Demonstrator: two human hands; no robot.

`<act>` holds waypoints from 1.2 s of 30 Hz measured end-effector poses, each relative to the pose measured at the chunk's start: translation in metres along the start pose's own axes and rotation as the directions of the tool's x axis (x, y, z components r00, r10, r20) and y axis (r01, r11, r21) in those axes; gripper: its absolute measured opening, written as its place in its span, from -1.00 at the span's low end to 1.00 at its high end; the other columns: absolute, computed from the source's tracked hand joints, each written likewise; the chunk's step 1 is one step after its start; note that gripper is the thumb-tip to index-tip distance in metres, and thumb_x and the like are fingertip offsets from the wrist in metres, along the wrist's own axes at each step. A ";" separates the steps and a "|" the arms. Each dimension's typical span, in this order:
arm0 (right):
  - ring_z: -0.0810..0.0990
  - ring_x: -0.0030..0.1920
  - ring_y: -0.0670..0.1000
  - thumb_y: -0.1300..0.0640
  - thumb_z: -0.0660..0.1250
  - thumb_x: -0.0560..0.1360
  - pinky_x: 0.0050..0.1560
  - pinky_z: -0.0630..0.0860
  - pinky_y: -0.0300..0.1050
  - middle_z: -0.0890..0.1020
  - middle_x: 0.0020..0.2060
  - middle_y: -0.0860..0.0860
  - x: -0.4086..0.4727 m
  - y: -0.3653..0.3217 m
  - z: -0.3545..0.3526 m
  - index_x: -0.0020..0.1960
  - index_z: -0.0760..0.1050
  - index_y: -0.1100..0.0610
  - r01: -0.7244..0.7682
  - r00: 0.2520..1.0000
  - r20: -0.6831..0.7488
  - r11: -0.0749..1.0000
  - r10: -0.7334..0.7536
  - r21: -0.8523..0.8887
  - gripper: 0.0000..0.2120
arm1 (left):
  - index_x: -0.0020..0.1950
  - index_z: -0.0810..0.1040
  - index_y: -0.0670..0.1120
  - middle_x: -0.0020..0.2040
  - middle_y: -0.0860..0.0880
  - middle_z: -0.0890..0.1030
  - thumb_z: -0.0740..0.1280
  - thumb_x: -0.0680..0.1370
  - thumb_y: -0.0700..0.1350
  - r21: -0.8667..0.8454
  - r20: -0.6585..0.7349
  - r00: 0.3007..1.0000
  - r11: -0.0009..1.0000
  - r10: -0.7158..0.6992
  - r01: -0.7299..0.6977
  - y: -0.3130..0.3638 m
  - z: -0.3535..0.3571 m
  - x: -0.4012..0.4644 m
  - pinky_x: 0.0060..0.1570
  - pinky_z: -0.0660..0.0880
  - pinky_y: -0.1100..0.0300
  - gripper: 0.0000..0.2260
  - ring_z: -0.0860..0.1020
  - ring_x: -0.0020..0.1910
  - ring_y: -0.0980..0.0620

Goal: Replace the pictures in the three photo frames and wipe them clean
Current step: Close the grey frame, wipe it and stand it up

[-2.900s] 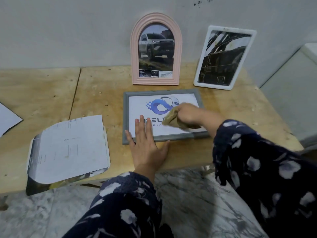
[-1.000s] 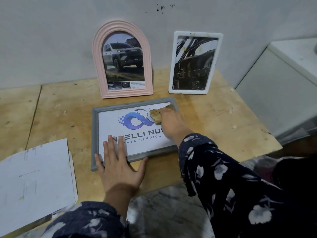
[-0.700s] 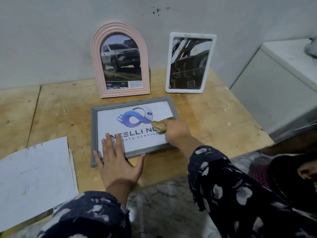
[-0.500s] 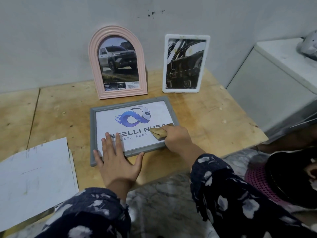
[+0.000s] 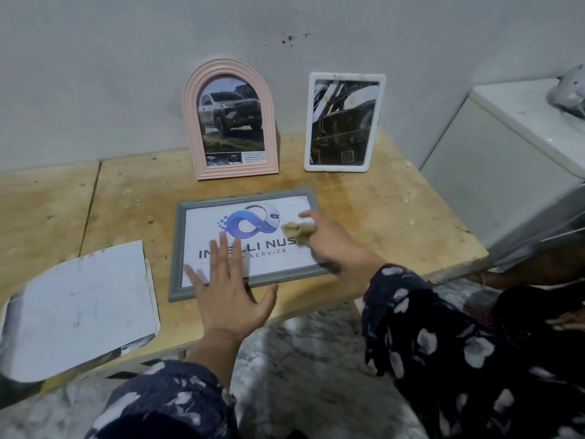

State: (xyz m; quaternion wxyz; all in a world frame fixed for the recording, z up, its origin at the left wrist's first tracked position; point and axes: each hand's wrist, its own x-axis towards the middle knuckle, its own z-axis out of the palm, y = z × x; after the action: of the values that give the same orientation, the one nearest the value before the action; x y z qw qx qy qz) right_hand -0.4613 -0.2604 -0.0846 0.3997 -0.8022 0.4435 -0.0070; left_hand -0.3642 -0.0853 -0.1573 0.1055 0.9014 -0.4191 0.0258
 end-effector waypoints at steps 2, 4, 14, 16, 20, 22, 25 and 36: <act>0.50 -0.13 0.02 0.37 0.11 0.50 -0.26 0.42 -0.14 0.52 0.10 0.02 0.008 -0.009 -0.018 0.32 0.39 -0.02 0.027 0.995 -0.104 0.985 -0.009 0.171 -0.52 | 0.59 -0.02 -0.06 0.59 -0.05 -0.11 0.09 0.41 0.43 0.011 0.004 0.997 0.997 0.079 -0.079 0.011 0.003 0.006 0.40 -0.22 -0.35 -0.11 -0.14 0.56 -0.04; 0.49 -0.03 0.00 0.36 0.16 0.52 -0.08 0.44 -0.15 0.52 0.06 -0.05 0.020 -0.017 -0.034 0.33 0.43 0.05 0.117 0.976 -0.200 0.986 -0.091 0.119 -0.57 | 0.58 0.02 -0.07 0.59 -0.05 -0.08 0.07 0.44 0.43 0.031 0.014 0.993 0.993 0.115 -0.115 0.016 0.009 0.010 0.39 -0.15 -0.39 -0.12 -0.10 0.56 -0.05; 0.23 0.49 0.03 0.35 0.09 0.49 0.51 0.08 0.04 0.24 0.51 0.06 0.061 0.004 0.025 0.52 0.17 0.01 0.147 0.980 -0.020 0.795 -0.196 -0.589 -0.37 | 0.56 0.01 -0.08 0.59 -0.02 -0.07 0.12 0.41 0.41 0.024 -0.034 0.997 0.997 0.075 -0.074 0.017 0.022 0.014 0.37 -0.22 -0.35 -0.13 -0.08 0.56 -0.01; 0.19 0.51 -0.01 0.34 0.11 0.47 0.54 -0.06 0.01 0.20 0.53 0.02 0.059 0.010 0.033 0.53 0.14 0.02 0.135 0.987 0.002 0.812 -0.163 -0.568 -0.35 | 0.56 -0.02 -0.07 0.59 -0.02 -0.09 0.12 0.41 0.41 0.034 -0.018 0.997 0.997 0.069 -0.068 0.016 0.023 0.016 0.36 -0.23 -0.36 -0.12 -0.09 0.56 -0.01; 0.31 0.44 0.00 0.30 0.15 0.46 0.52 -0.10 -0.08 0.35 0.45 0.05 0.037 0.019 0.043 0.49 0.24 0.04 0.149 0.984 -0.018 0.869 -0.178 -0.472 -0.40 | 0.56 -0.05 -0.06 0.59 -0.02 -0.09 0.12 0.41 0.43 0.029 0.012 0.998 0.997 0.069 -0.069 0.016 0.023 0.016 0.36 -0.24 -0.38 -0.11 -0.09 0.56 -0.02; 0.29 0.45 0.00 0.32 0.14 0.47 0.51 -0.12 -0.13 0.35 0.46 0.04 0.015 0.018 0.048 0.49 0.25 0.02 0.165 0.981 -0.020 0.885 -0.193 -0.436 -0.39 | 0.56 -0.07 -0.06 0.59 -0.01 -0.10 0.14 0.41 0.43 0.035 0.020 0.998 0.997 0.068 -0.068 0.016 0.023 0.016 0.35 -0.25 -0.38 -0.10 -0.10 0.56 -0.02; 0.30 0.44 0.09 0.35 0.13 0.48 0.46 0.02 -0.16 0.42 0.41 0.07 -0.010 0.009 0.049 0.46 0.31 0.00 0.141 0.990 0.049 0.924 -0.132 -0.357 -0.42 | 0.57 -0.04 -0.07 0.58 0.01 -0.12 0.12 0.43 0.44 0.024 0.037 0.997 0.997 0.069 -0.070 0.016 0.023 0.016 0.36 -0.24 -0.38 -0.10 -0.11 0.56 0.01; 0.59 -0.22 -0.12 0.49 -0.02 0.52 -0.43 0.48 -0.34 0.52 0.17 0.00 -0.007 -0.021 -0.027 0.43 0.35 -0.06 -0.076 0.993 -0.020 0.765 0.116 0.639 -0.35 | 0.58 -0.16 -0.06 0.59 0.04 -0.12 -0.09 0.53 0.30 -0.150 0.002 1.000 0.989 0.007 -0.006 0.004 -0.006 0.024 0.46 -0.29 -0.16 -0.28 -0.17 0.55 0.07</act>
State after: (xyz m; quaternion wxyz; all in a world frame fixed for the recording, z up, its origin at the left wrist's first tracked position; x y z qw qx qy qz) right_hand -0.4605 -0.2672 -0.0501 0.6345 -0.5950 0.4668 -0.1599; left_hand -0.3514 -0.1043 -0.1473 0.1723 0.8896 -0.4228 -0.0063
